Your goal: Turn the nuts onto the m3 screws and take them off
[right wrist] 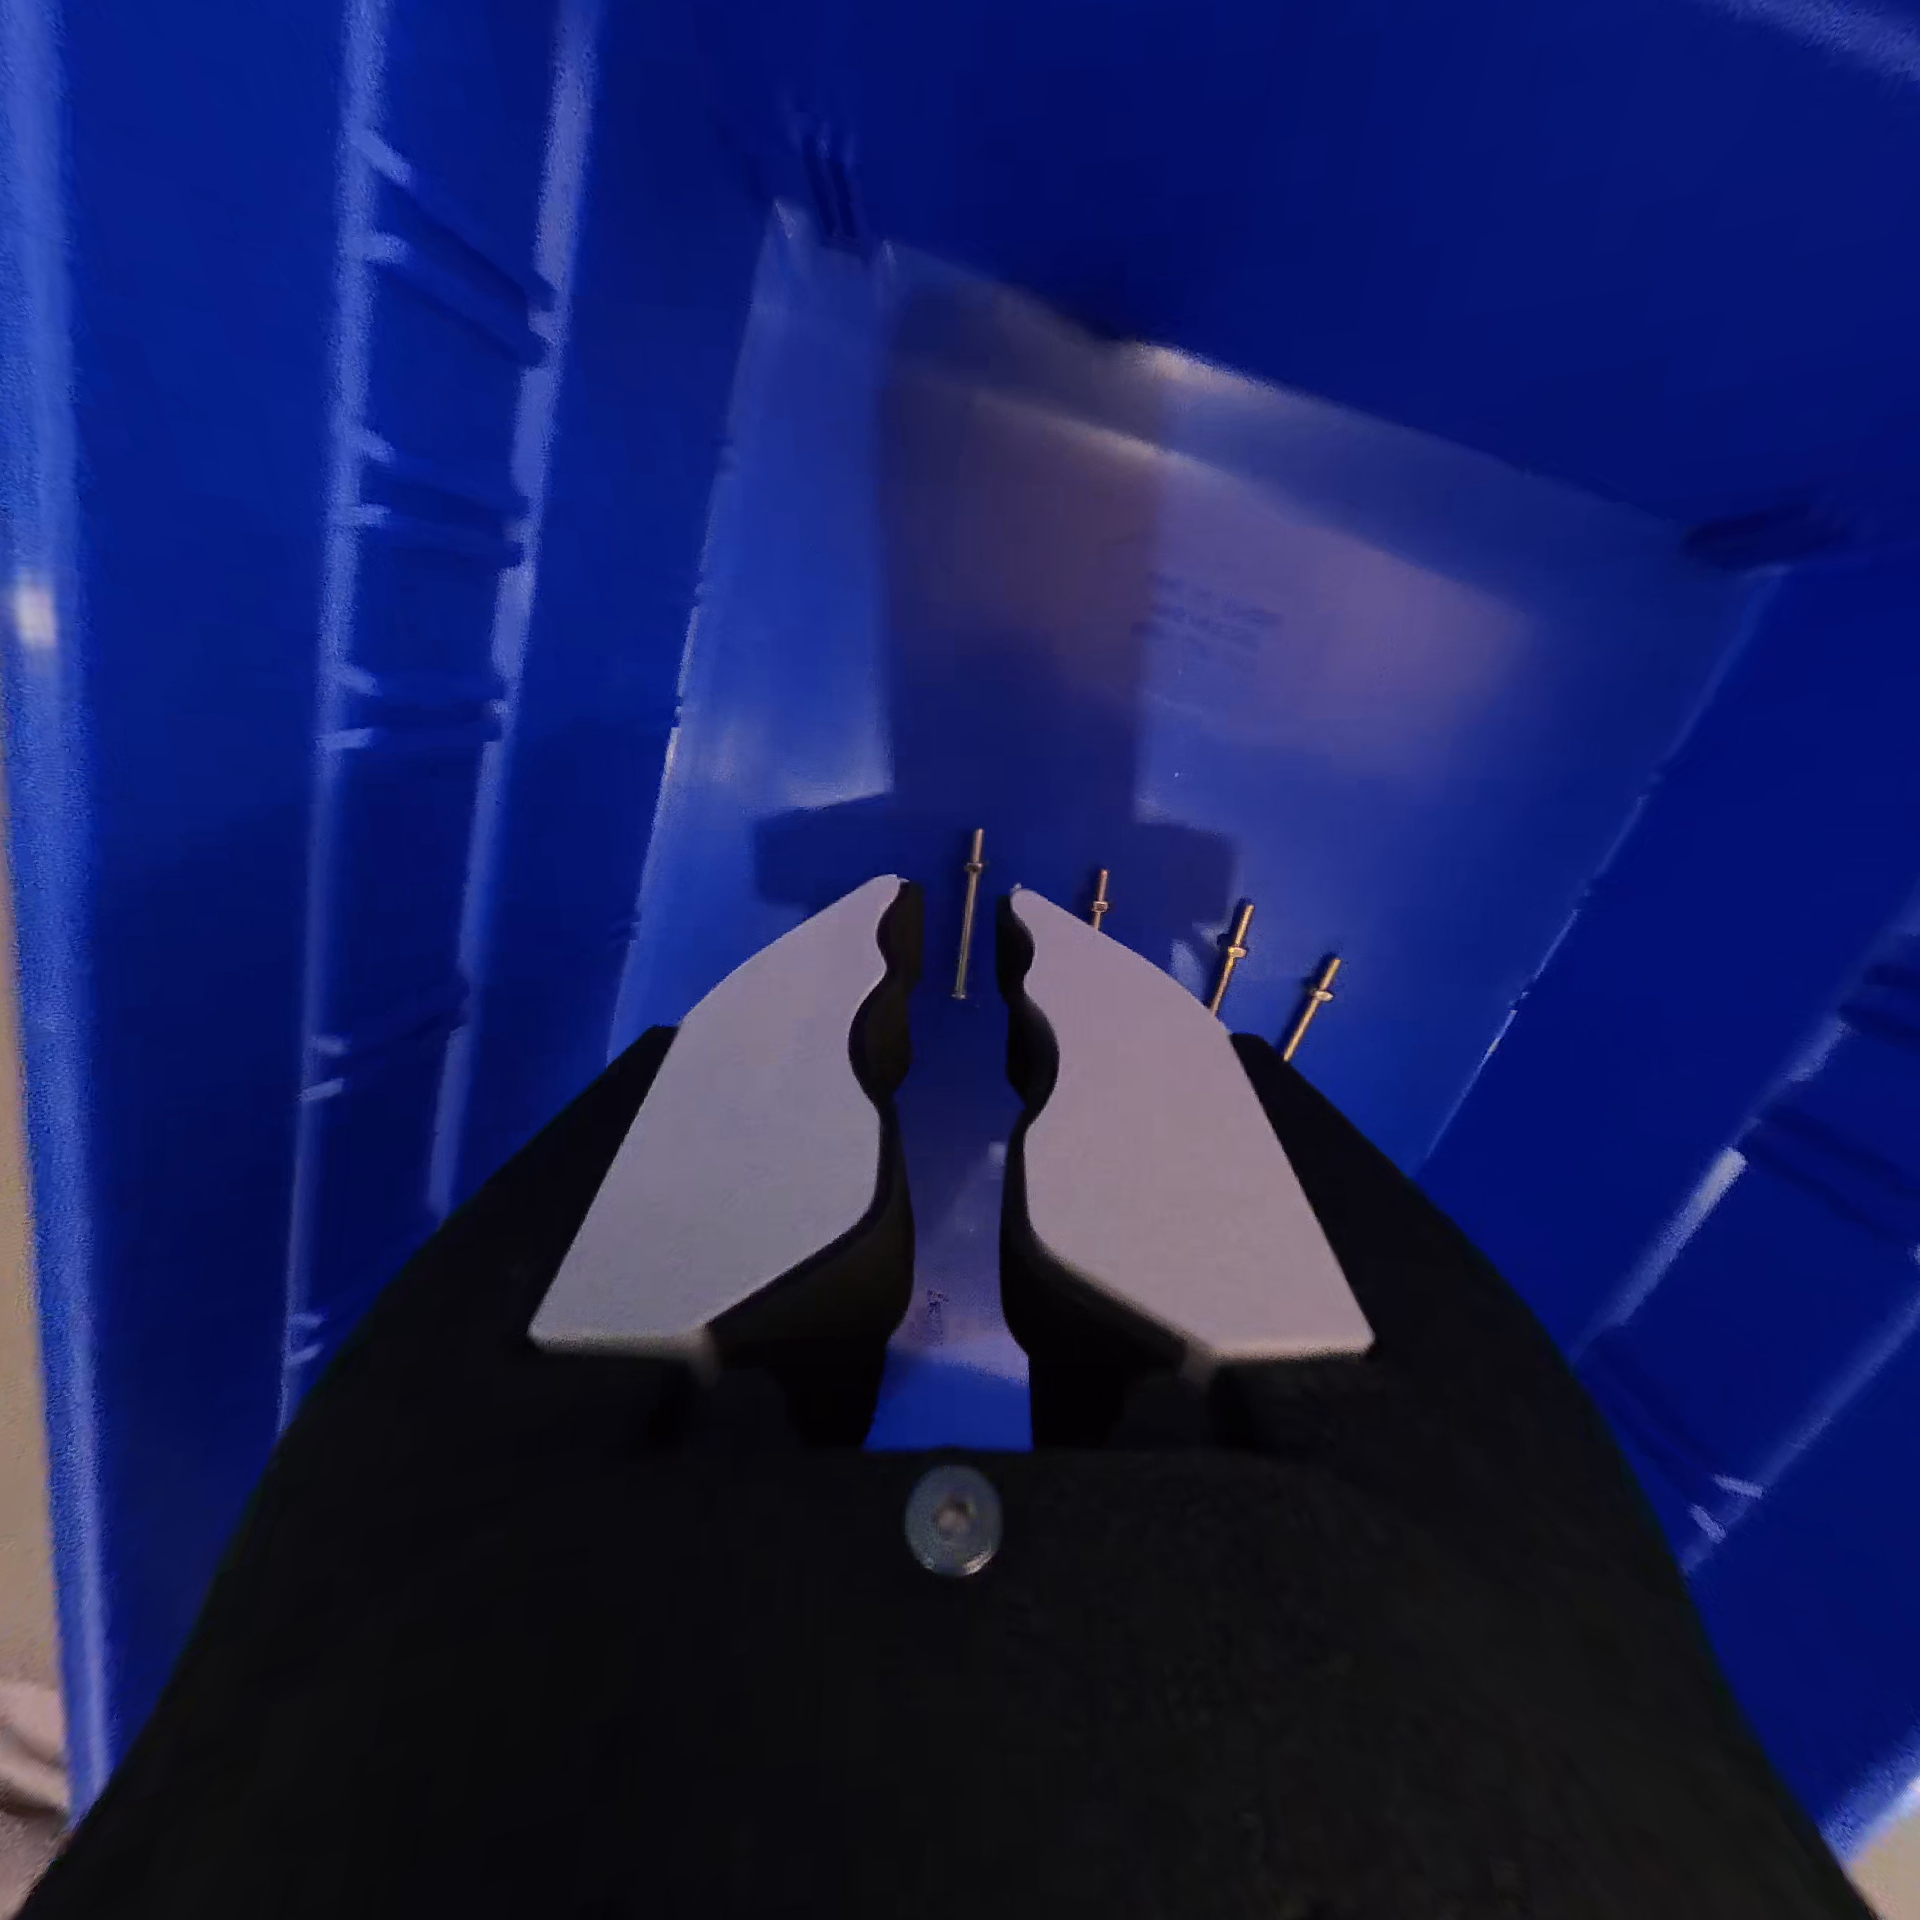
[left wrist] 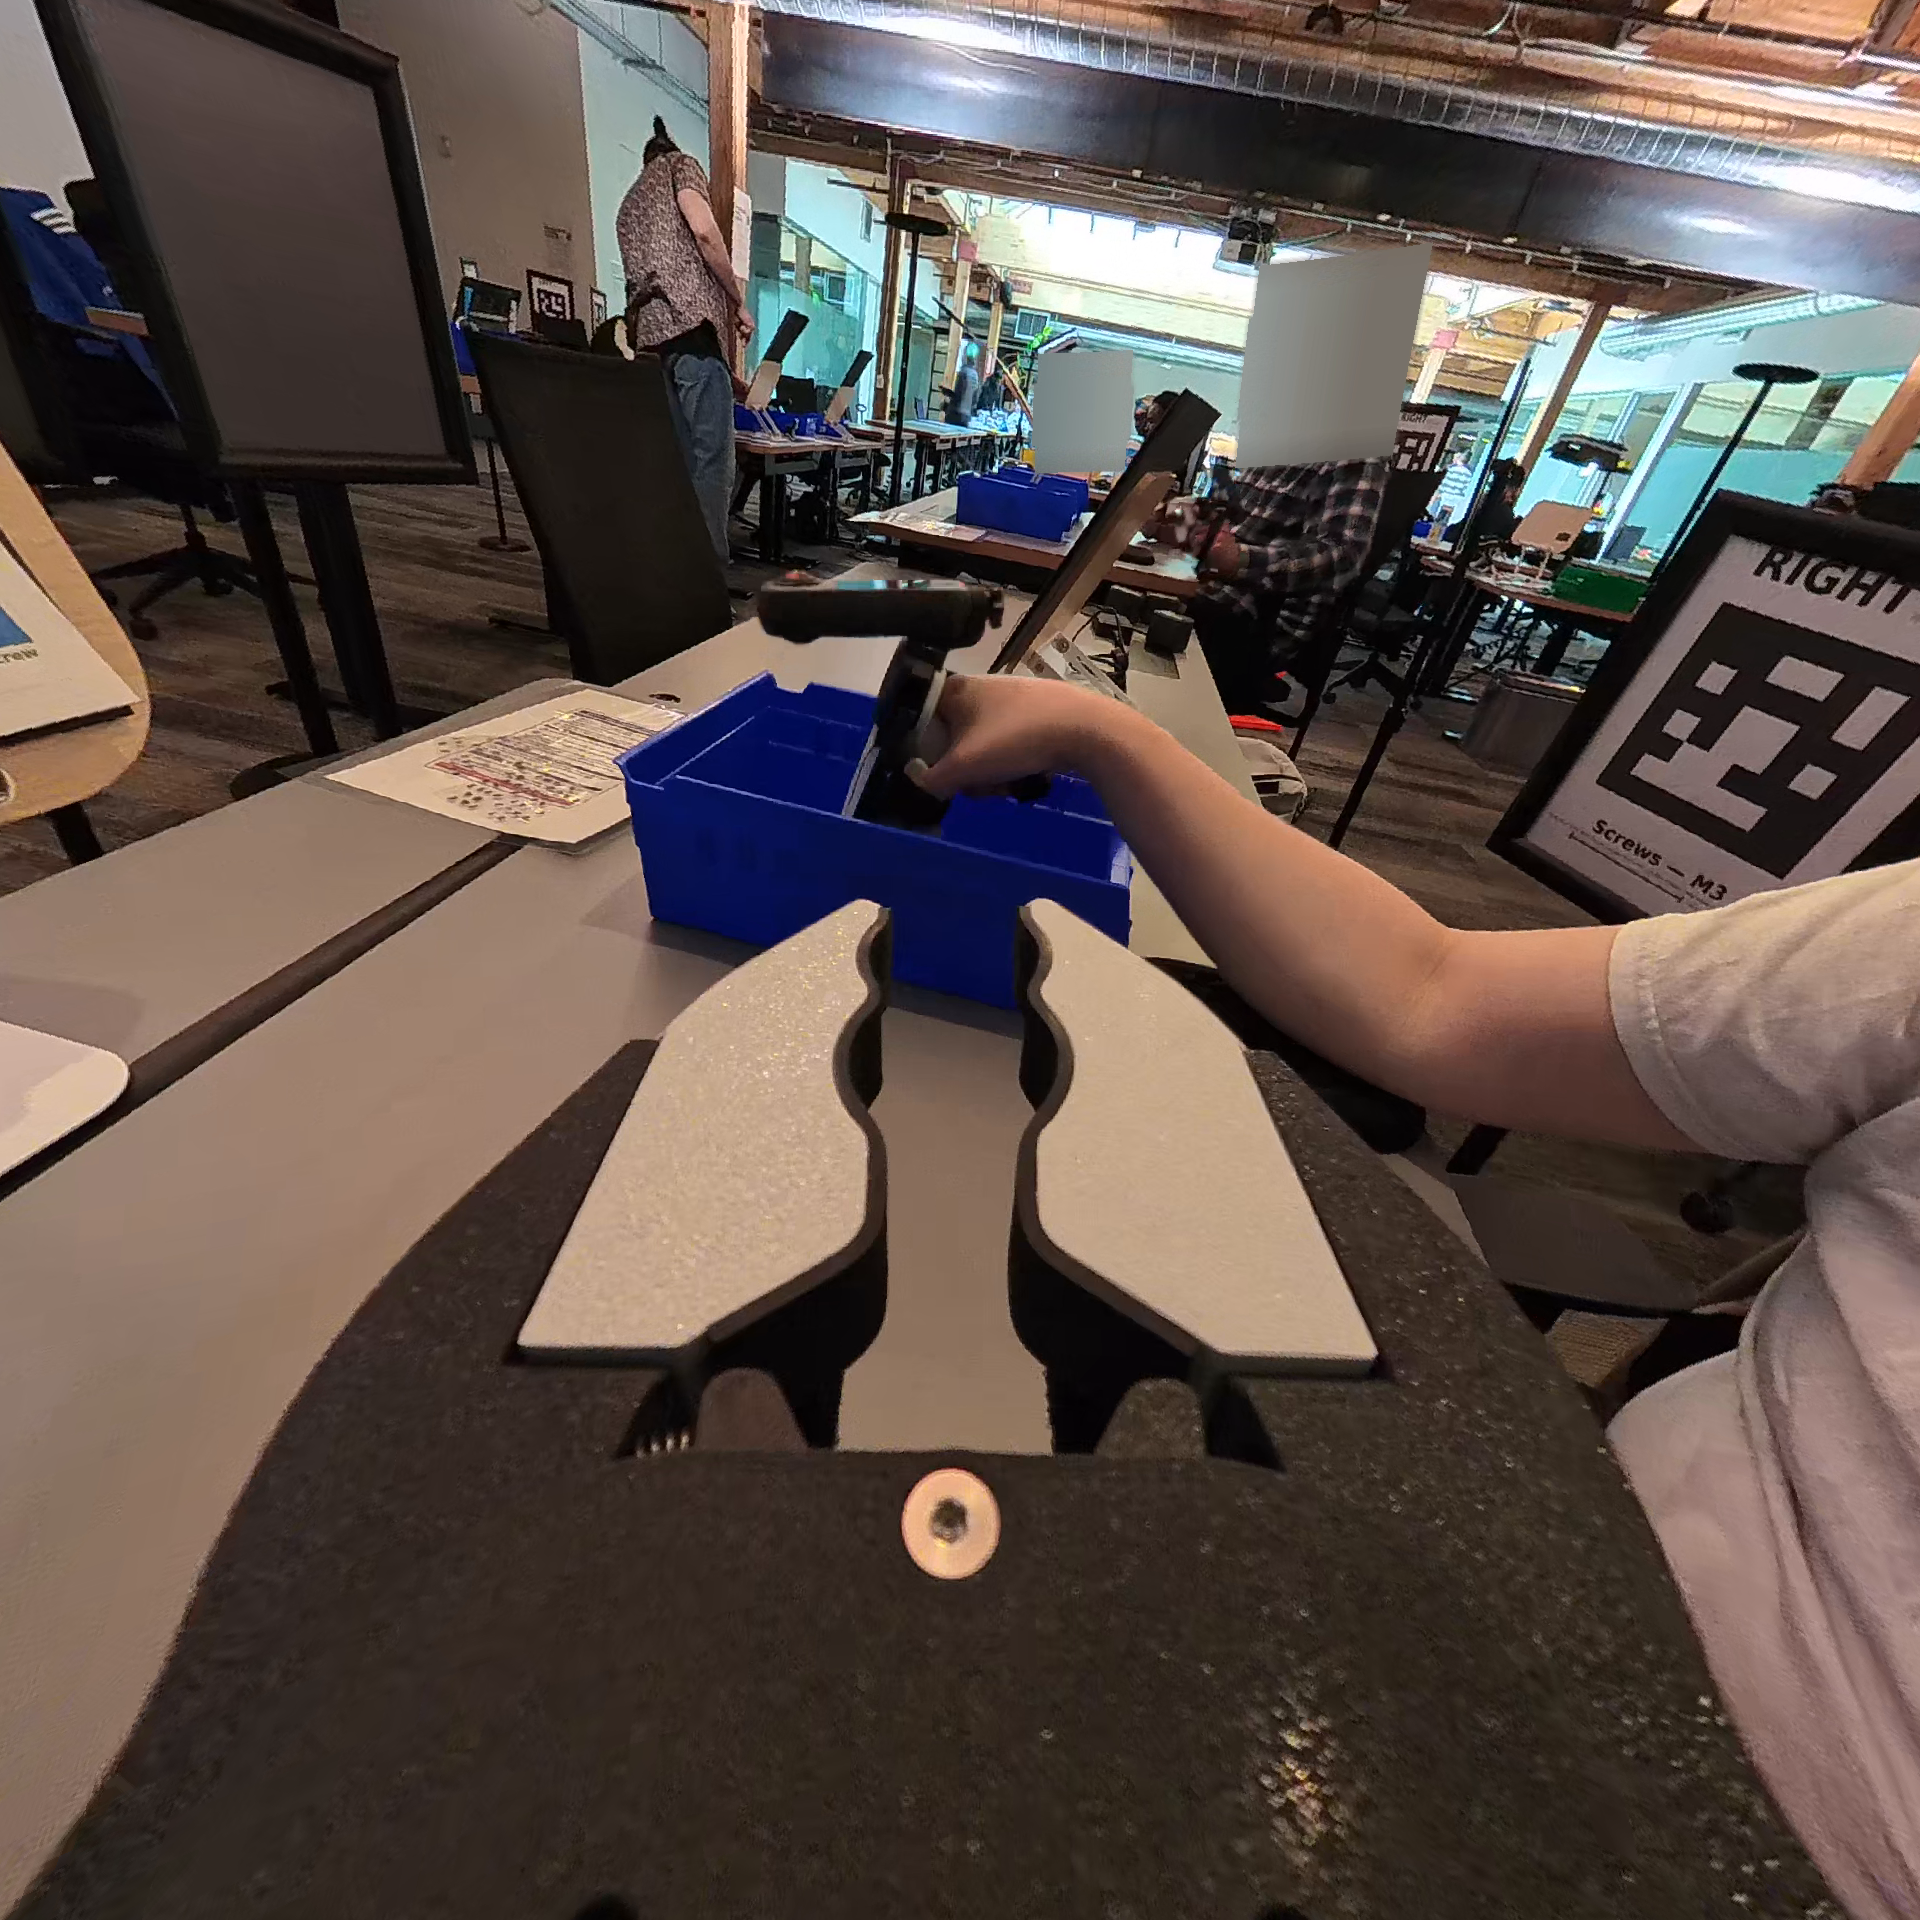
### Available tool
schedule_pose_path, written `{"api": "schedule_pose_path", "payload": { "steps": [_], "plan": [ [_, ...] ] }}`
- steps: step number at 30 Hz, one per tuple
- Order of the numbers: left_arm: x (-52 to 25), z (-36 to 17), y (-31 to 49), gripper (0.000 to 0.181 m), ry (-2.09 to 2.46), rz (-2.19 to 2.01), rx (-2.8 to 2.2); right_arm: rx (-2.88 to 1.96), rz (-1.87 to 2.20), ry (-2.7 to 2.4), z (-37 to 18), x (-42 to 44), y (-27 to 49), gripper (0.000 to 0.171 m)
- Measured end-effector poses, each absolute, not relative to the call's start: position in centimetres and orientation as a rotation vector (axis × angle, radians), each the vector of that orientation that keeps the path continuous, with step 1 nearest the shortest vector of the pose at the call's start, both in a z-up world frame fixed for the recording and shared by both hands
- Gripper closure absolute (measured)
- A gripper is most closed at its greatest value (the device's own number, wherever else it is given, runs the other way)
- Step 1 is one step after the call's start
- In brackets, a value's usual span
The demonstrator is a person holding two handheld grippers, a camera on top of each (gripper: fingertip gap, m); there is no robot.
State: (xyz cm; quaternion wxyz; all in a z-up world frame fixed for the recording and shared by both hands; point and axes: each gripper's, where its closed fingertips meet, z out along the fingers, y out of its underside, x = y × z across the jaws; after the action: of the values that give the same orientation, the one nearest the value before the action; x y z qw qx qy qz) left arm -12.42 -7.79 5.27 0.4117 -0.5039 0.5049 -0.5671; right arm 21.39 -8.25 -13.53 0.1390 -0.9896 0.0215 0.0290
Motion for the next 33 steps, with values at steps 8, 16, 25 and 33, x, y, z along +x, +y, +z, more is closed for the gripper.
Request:
{"api": "schedule_pose_path", "payload": {
  "steps": [8, 16, 25, 33],
  "plan": [
    [-16.0, 8.9, -4.6, 0.16, 1.176, -1.244, -1.249, -2.537, -0.004, -0.007, -6.4, 22.4, -7.2, 0.158],
    [-26.1, 9.9, 3.8, 0.16, 1.009, -0.694, -1.558, -2.283, -0.152, 0.113, -1.5, 27.5, -9.4, 0.158],
    [-44.2, 8.8, 10.0, 0.156, 0.5, -0.37, -1.901, -2.299, -0.287, 0.38, -2.5, 34.0, -14.9, 0.138],
    [-50.2, 1.8, 11.4, 0.141, 0.346, -0.239, -2.259, -2.459, -0.179, 0.396, -6.1, 33.6, -15.4, 0.129]
  ]
}}
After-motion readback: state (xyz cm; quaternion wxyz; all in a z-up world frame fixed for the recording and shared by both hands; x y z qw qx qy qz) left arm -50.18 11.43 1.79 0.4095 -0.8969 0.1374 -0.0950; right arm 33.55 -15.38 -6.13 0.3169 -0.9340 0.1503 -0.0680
